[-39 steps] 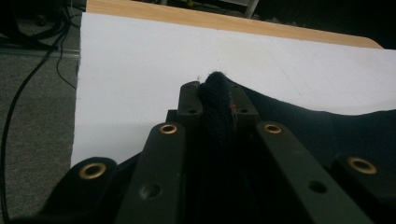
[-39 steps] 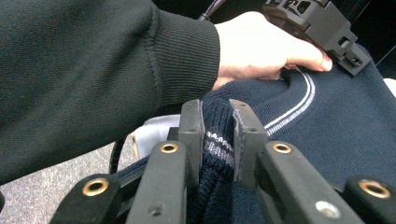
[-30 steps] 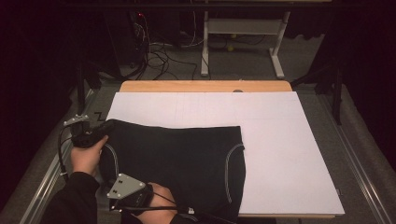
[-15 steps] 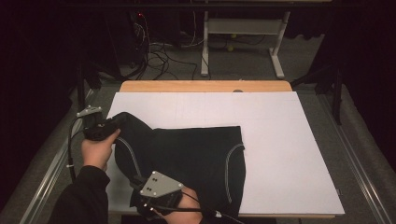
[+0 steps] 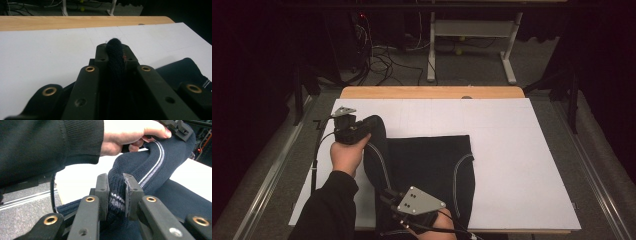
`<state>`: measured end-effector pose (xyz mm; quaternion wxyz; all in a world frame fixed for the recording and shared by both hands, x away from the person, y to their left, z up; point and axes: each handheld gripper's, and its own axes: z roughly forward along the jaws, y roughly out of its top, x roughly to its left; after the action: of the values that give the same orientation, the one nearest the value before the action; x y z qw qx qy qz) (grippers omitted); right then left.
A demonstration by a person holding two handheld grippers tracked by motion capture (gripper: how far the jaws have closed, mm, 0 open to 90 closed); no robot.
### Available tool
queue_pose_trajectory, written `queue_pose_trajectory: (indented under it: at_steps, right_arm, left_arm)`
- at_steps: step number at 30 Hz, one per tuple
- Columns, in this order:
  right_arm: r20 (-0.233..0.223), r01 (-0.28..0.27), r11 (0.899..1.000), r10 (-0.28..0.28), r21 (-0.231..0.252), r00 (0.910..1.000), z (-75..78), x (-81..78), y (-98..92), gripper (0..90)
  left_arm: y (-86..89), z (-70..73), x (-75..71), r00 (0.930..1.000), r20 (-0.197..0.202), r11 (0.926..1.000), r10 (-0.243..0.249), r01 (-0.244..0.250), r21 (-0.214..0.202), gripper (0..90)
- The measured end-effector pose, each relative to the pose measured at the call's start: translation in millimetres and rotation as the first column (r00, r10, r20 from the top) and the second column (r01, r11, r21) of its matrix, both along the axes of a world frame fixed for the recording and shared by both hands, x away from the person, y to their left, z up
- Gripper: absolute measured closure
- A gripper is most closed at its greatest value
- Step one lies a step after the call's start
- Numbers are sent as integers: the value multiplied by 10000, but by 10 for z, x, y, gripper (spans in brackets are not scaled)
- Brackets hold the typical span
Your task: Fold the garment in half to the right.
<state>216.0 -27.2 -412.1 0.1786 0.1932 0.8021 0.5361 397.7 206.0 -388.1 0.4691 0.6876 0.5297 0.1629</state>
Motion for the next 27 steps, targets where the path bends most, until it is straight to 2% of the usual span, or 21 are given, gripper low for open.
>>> queue_pose_trajectory:
  at_steps: [10,17,27]
  right_arm:
    - [-126,477,9988,-478,-113,9988,-86,-5,-269,771]
    - [-210,700,9974,-704,-194,9973,-154,-15,-454,771]
    - [-408,979,9949,-988,-252,9943,-242,-44,-668,770]
  left_arm:
    - [-296,-48,51,9998,-127,9996,-169,172,232,756]
    - [-489,-79,66,9991,-136,9974,-412,420,579,756]
    - [-742,-100,95,9969,-256,9942,-739,756,759,756]
